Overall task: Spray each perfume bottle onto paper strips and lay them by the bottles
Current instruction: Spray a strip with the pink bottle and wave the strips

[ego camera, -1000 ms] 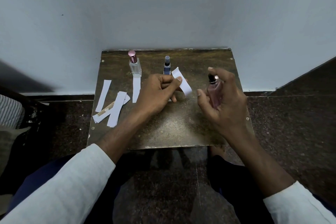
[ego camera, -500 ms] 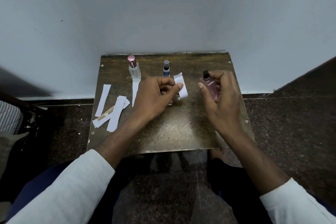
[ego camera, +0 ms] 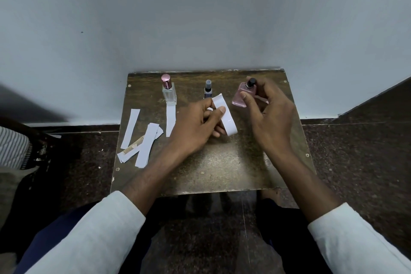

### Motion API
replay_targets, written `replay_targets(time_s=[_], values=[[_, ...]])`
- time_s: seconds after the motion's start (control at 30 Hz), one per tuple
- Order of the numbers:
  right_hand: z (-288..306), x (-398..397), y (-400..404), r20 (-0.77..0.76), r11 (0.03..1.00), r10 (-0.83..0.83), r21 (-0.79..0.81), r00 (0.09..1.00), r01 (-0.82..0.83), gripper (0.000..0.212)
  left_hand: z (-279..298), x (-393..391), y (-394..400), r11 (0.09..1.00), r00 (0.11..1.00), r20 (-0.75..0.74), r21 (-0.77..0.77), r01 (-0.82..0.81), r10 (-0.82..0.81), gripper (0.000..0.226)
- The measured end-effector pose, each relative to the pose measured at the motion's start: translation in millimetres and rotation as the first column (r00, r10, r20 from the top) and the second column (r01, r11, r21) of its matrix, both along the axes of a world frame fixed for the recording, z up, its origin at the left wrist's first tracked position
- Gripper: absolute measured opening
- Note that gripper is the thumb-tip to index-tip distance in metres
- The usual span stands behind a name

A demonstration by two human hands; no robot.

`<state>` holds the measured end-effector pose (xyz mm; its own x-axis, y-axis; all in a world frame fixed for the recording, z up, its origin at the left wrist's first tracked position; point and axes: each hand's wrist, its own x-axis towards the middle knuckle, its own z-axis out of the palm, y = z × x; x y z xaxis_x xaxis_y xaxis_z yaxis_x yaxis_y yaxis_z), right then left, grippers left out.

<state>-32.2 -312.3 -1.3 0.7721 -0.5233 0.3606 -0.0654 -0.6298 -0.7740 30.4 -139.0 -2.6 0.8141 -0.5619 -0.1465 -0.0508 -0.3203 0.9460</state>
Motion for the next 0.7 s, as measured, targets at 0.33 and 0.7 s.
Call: replay_targets(time_s=[0.33, 0.7], values=[[-2, 25, -19, -0.173, 0.979, 0.133, -0.132, 0.976, -0.157, 0.028, -5, 3, 0, 0.994, 0.998, -0.007, 0.098, 0.057, -0.056, 0.016], [4, 20, -37, -0.243, 0.955, 0.188, -0.181, 0.952, -0.235, 0.025, -5, 6, -1, 0.984, 0.997, 0.015, 0.164, 0.069, -0.072, 0.021]])
